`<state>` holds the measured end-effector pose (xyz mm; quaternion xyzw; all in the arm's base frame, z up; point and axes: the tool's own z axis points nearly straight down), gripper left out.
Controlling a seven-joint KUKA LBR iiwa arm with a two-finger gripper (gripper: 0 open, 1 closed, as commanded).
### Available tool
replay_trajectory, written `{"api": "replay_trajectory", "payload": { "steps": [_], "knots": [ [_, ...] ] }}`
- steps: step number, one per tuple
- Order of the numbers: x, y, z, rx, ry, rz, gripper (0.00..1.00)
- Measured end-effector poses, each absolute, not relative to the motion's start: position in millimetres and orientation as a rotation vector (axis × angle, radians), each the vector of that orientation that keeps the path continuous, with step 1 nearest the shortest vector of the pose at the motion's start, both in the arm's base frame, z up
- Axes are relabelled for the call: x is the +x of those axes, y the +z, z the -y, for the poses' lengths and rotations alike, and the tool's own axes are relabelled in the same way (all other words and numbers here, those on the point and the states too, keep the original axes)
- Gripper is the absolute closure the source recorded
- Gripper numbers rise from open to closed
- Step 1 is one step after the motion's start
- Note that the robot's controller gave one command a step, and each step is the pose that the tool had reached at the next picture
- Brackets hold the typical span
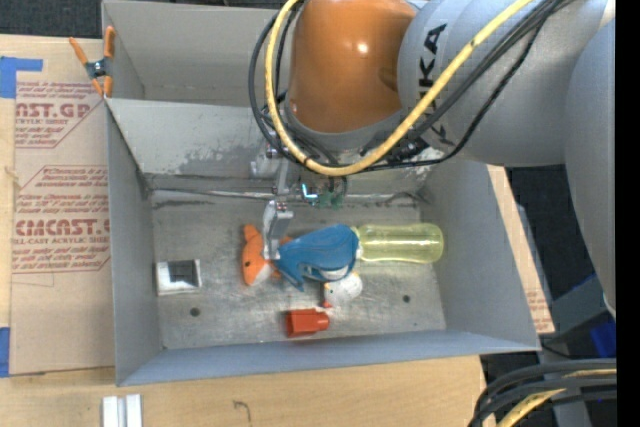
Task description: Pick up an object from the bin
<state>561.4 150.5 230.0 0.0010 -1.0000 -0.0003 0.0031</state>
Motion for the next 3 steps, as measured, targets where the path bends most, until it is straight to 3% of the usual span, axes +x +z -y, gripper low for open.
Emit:
{"api": "replay_trajectory", "payload": {
  "steps": [1,2,3],
  "knots": [
    [563.1,234.8,-149.7,0.002,-0.003,3.143,0.0],
    [576.2,182.9,-138.1,0.042,-0.004,3.15,0.0],
    [572.4,121.5,-128.9,0.086,-0.001,3.145,0.0]
  ]
}}
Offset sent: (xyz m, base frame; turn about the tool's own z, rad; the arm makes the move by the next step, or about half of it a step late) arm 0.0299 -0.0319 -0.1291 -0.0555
